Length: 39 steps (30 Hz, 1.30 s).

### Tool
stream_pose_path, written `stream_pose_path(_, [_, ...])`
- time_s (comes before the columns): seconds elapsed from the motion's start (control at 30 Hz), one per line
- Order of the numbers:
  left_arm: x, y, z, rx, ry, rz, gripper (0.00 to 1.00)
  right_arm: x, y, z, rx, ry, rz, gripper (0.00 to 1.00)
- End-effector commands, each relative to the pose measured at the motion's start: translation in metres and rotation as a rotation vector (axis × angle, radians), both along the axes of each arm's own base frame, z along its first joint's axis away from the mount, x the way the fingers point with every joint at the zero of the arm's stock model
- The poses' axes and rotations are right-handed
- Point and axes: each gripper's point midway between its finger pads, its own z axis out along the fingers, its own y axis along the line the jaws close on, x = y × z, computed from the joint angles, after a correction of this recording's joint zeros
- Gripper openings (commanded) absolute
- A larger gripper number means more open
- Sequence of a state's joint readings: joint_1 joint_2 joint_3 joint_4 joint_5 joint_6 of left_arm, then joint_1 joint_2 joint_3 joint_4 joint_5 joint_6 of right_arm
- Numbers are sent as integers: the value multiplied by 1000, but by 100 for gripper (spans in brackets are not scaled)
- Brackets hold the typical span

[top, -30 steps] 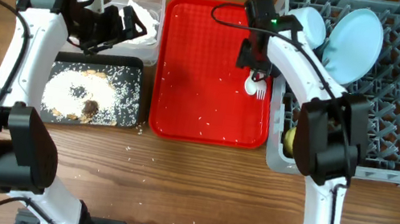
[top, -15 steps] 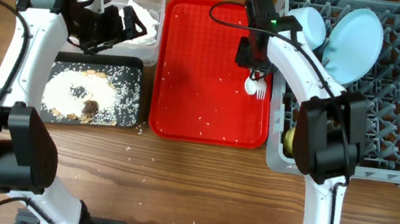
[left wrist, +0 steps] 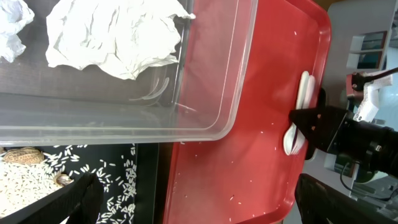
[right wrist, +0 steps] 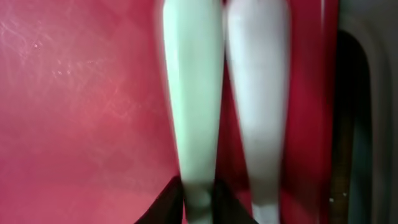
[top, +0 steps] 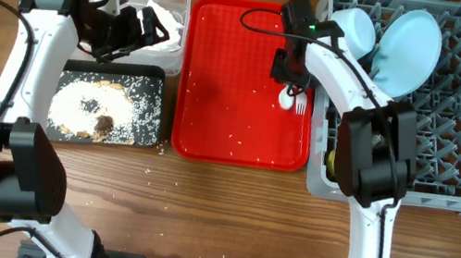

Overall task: Sort waste into correct bins and load items into the dishwasher rack
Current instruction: 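Carry the white spoon into the dish rack with the right gripper and release, then reach the right gripper to the white fork on the red tray and grasp it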

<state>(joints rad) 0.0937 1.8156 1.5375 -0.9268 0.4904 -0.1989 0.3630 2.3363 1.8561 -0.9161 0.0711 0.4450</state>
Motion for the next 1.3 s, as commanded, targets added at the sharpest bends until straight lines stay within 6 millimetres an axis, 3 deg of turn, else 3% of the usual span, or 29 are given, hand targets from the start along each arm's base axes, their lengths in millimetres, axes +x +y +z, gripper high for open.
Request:
stream_pose_path(0.0, [1, 2, 5, 7, -20, -3, 100, -19, 3, -27, 16, 103, 12, 8])
stream_pose_path(0.13, [1, 2, 5, 7, -20, -3, 100, -25, 6, -20, 38, 124, 23, 5])
stream_pose_path(0.2, [1, 2, 5, 7, -20, -3, 100, -24, 6, -4, 43, 103, 37, 5])
stream_pose_path(0.37, [1, 2, 5, 7, -20, -3, 100, -24, 6, 76, 80, -16, 68, 5])
stream_pose_path(0.6, [1, 2, 5, 7, -20, -3, 100, -58, -11, 198, 119, -190, 92, 6])
stream_pose_path(0.67, [1, 2, 5, 7, -20, -3, 100, -74, -35, 231, 78, -242, 31, 6])
stream_pose_path(0.73, [1, 2, 5, 7, -20, -3, 100, -86, -70, 242, 14, -247, -112, 6])
stream_pose_path(0.83, [1, 2, 5, 7, -20, -3, 100, -101, -130, 246, -64, -213, -336, 5])
stream_pose_path(0.87, [1, 2, 5, 7, -20, -3, 100, -107, -160, 241, -77, -177, -442, 4])
stream_pose_path(0.97, [1, 2, 5, 7, -20, -3, 100, -117, -197, 222, -67, -117, -603, 4])
stream_pose_path(1.03, [1, 2, 5, 7, -20, -3, 100, -120, -208, 202, -31, -74, -667, 4])
stream_pose_path(1.1, [1, 2, 5, 7, -20, -3, 100, -121, -204, 177, 25, -33, -678, 4])
stream_pose_path(1.2, [1, 2, 5, 7, -20, -3, 100, -118, -194, 146, 75, -11, -667, 19])
stream_pose_path(1.27, [1, 2, 5, 7, -20, -3, 100, -119, -194, 136, 75, -8, -670, 24])
